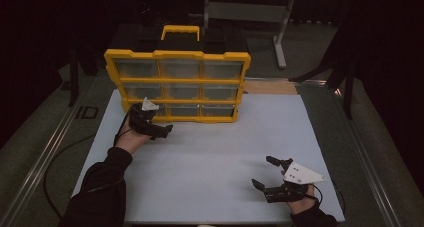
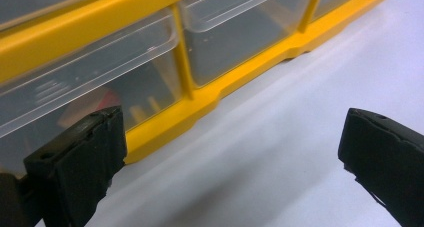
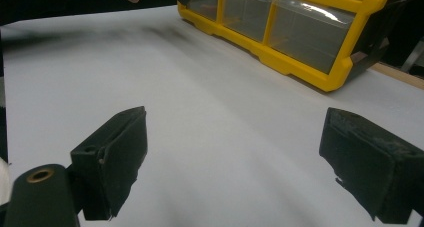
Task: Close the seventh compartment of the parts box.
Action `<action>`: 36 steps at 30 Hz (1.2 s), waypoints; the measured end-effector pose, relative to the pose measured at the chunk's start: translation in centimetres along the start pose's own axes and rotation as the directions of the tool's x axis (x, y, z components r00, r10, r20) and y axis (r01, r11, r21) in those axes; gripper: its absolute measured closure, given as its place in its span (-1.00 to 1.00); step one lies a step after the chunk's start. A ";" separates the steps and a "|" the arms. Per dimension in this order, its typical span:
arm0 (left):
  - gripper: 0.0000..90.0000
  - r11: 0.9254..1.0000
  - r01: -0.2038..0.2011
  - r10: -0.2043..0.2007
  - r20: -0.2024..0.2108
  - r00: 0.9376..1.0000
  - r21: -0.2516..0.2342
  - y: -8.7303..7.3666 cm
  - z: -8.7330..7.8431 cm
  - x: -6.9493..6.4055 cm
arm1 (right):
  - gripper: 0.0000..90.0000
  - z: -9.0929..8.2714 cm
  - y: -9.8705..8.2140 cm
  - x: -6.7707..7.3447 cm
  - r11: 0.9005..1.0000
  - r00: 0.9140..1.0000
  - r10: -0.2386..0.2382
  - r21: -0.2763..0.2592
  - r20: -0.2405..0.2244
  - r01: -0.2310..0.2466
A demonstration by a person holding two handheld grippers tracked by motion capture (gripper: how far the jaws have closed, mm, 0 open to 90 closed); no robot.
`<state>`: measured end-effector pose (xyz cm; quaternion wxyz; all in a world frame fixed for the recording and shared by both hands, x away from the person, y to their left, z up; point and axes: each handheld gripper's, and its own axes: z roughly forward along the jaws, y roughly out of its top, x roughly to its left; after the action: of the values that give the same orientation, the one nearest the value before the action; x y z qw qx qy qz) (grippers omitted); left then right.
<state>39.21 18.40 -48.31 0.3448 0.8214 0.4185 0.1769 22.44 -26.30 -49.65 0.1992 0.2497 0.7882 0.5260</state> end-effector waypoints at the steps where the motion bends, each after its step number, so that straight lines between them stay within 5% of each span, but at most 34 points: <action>1: -1.00 1.000 -0.004 0.004 0.006 1.000 -0.005 0.0 -0.1 -0.1 | -0.74 0.0 0.0 0.0 1.000 1.000 -0.003 0.000 0.000 0.003; 14: -1.00 0.997 -0.056 0.059 0.057 0.997 -0.046 0.2 -0.8 -1.0 | -0.74 -0.1 0.1 0.1 1.000 1.000 -0.008 -0.002 0.005 0.008; 36: -1.00 0.986 -0.144 0.157 0.159 0.975 -0.085 -0.9 -3.0 -2.9 | -0.74 -0.1 0.1 0.0 1.000 1.000 -0.003 -0.008 0.022 0.004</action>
<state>35.25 17.68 -46.84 0.3937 0.8494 0.3183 0.1492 22.39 -26.33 -49.52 0.2098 0.2533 0.7843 0.5261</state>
